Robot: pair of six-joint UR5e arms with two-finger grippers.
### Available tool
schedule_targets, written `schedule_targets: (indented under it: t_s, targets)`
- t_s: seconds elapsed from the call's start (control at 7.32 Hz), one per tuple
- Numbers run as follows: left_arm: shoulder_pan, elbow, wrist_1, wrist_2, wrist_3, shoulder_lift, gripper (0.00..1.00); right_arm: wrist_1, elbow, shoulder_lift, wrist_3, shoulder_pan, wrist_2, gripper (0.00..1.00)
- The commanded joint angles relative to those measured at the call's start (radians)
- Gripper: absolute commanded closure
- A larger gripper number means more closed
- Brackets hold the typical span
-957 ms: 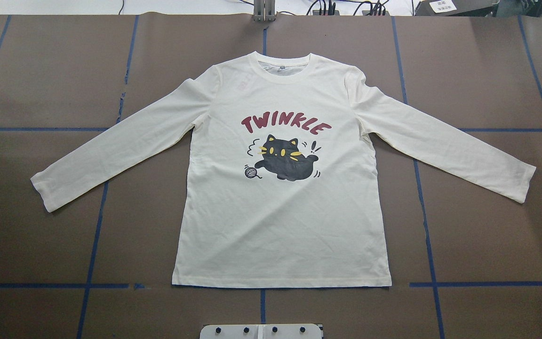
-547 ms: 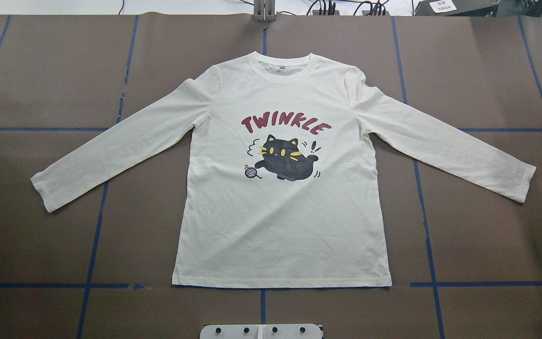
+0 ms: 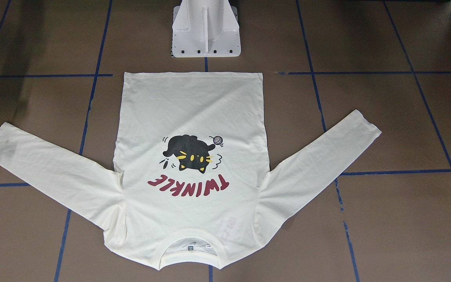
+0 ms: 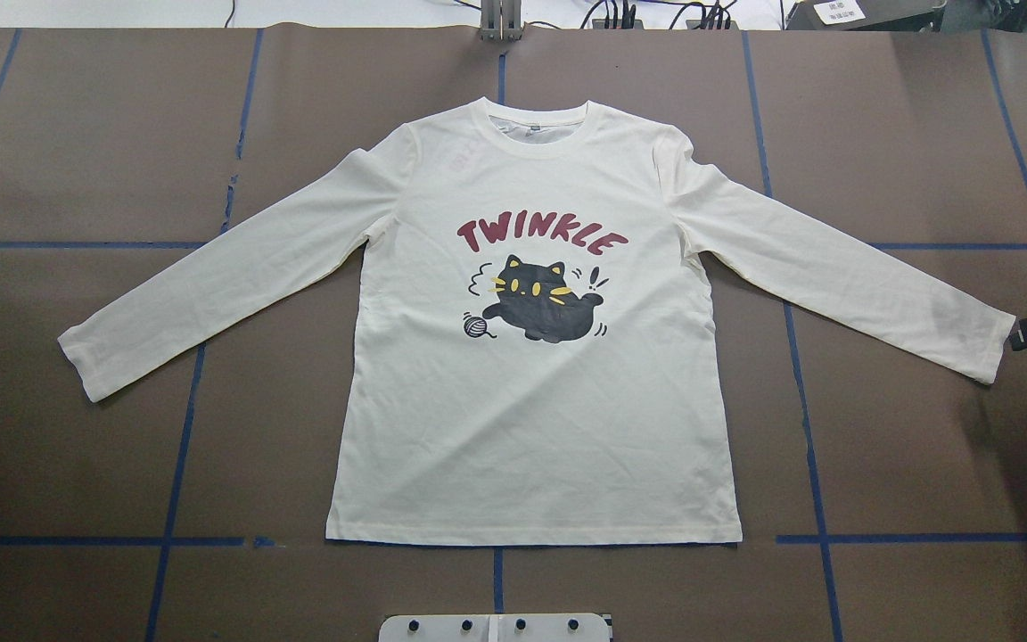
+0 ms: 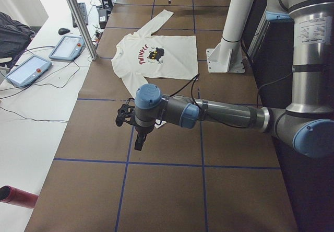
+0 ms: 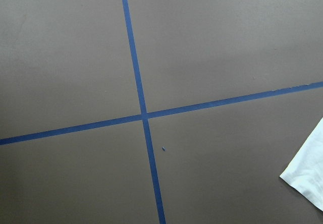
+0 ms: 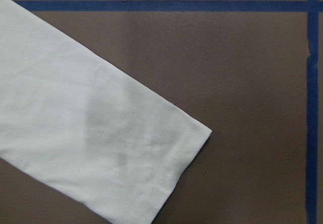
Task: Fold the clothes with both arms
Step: 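Move the right gripper down to the sleeve cuff nearest it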
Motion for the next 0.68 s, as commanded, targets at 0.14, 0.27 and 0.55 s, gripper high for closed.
schedule_targets:
  t_s: [0.14, 0.27, 0.55]
  targets:
    - [0.000, 0.039, -0.043, -0.003, 0.000, 0.001, 0.00, 0.012, -0.104, 0.082, 0.006, -0.073, -0.035, 0.00]
    - [0.000, 0.042, -0.043, -0.003, 0.000, 0.001, 0.00, 0.012, -0.118, 0.082, 0.006, -0.082, -0.035, 0.00]
    - [-0.001, 0.042, -0.043, -0.003, 0.000, 0.002, 0.00, 0.012, -0.125, 0.082, 0.006, -0.088, -0.033, 0.05]
